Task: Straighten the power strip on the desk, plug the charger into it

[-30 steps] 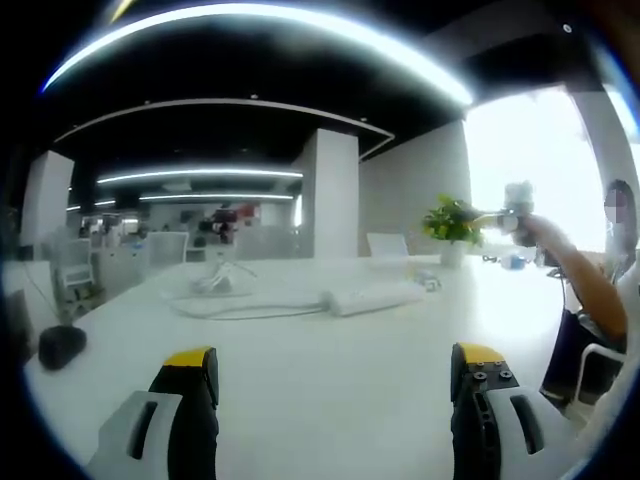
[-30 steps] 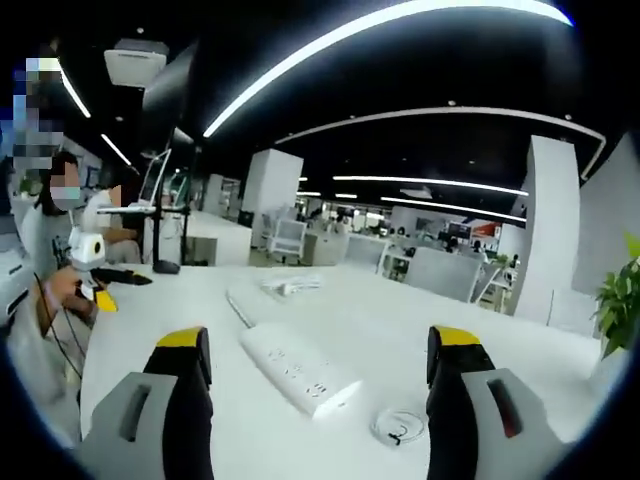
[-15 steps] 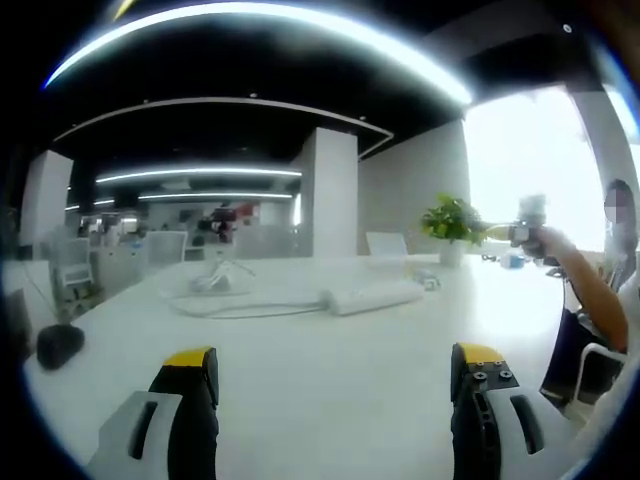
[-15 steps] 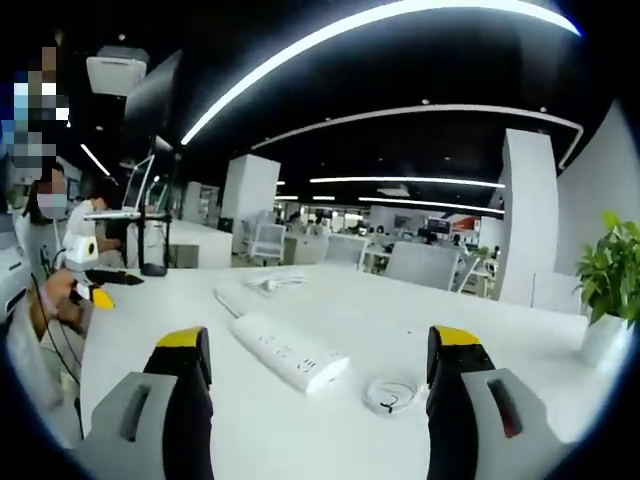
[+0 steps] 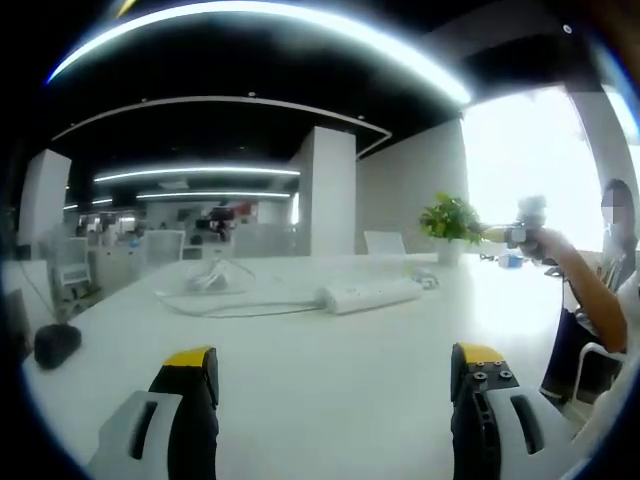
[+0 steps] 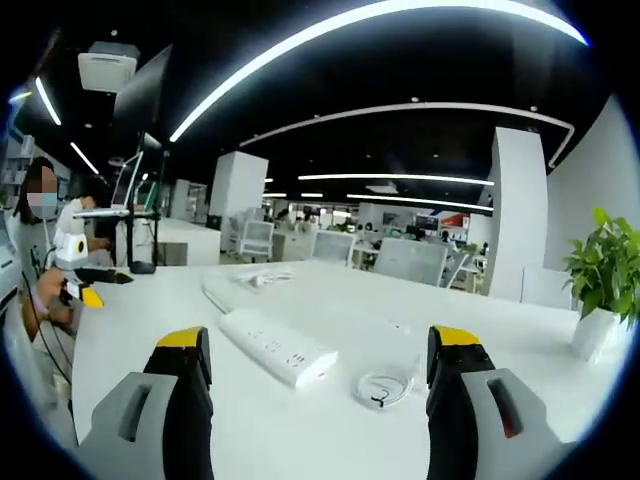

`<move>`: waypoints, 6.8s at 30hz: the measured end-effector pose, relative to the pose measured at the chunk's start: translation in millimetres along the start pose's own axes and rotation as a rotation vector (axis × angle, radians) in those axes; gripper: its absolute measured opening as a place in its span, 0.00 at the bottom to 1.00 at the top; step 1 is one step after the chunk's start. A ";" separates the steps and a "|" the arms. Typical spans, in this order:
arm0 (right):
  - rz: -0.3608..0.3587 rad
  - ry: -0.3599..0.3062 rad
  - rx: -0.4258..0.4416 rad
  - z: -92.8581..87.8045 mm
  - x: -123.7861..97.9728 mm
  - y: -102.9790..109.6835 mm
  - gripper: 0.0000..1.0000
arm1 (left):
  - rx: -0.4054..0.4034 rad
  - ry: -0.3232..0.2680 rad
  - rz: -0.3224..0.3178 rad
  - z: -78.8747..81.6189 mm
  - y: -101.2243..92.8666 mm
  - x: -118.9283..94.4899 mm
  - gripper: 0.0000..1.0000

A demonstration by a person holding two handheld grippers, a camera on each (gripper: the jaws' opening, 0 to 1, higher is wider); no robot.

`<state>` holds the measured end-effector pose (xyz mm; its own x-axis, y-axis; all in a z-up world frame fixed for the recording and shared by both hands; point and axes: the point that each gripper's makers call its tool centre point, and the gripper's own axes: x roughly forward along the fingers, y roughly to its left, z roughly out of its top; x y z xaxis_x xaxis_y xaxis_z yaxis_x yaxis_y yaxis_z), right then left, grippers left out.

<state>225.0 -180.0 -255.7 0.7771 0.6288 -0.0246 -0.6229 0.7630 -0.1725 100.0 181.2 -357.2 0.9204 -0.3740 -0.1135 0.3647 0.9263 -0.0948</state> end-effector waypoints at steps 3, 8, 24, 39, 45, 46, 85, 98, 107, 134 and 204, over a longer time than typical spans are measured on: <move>-0.020 0.000 -0.001 1.1 0.0 -3.2 0.88 | 0.000 0.001 0.001 -0.1 0.0 0.0 0.99; -0.117 0.032 -0.047 -1.8 0.8 -18.5 0.88 | 0.000 -0.001 -0.004 0.8 -2.4 1.5 0.99; -0.334 -0.013 -0.028 2.0 9.3 -54.6 0.92 | -0.003 -0.002 -0.011 0.1 -4.1 1.5 0.99; -0.518 -0.066 0.042 -8.0 -6.0 -87.6 0.92 | -0.013 -0.003 -0.006 -2.9 -0.2 0.5 0.99; -0.536 -0.067 0.044 -9.4 -8.8 -90.5 0.92 | -0.018 0.002 -0.001 -5.7 1.6 -0.2 0.99; -0.536 -0.067 0.044 -9.3 -8.9 -90.8 0.92 | -0.018 0.003 0.000 -5.7 1.8 -0.2 0.99; -0.619 0.001 0.072 -60.1 71.3 -155.0 0.85 | -0.011 -0.002 0.009 -1.1 3.1 -1.9 0.99; -0.650 0.014 0.071 -70.7 93.5 -170.3 0.87 | -0.007 0.003 0.021 -0.7 5.2 -0.9 0.99; -0.654 0.018 0.089 -80.3 98.5 -174.2 0.88 | -0.006 0.004 0.027 -0.5 7.2 -2.3 0.99; -0.652 0.093 0.141 -119.8 116.5 -171.0 0.85 | -0.009 0.008 0.051 -3.0 12.9 -7.4 0.99; -0.548 0.205 0.270 -150.6 131.6 -158.5 0.45 | -0.014 0.006 0.055 -2.5 17.2 -8.2 0.99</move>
<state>439.5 -240.7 -379.9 0.9738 0.1163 -0.1953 -0.1105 0.9931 0.0401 98.4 200.2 -360.4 0.9382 -0.3229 -0.1245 0.3116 0.9447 -0.1023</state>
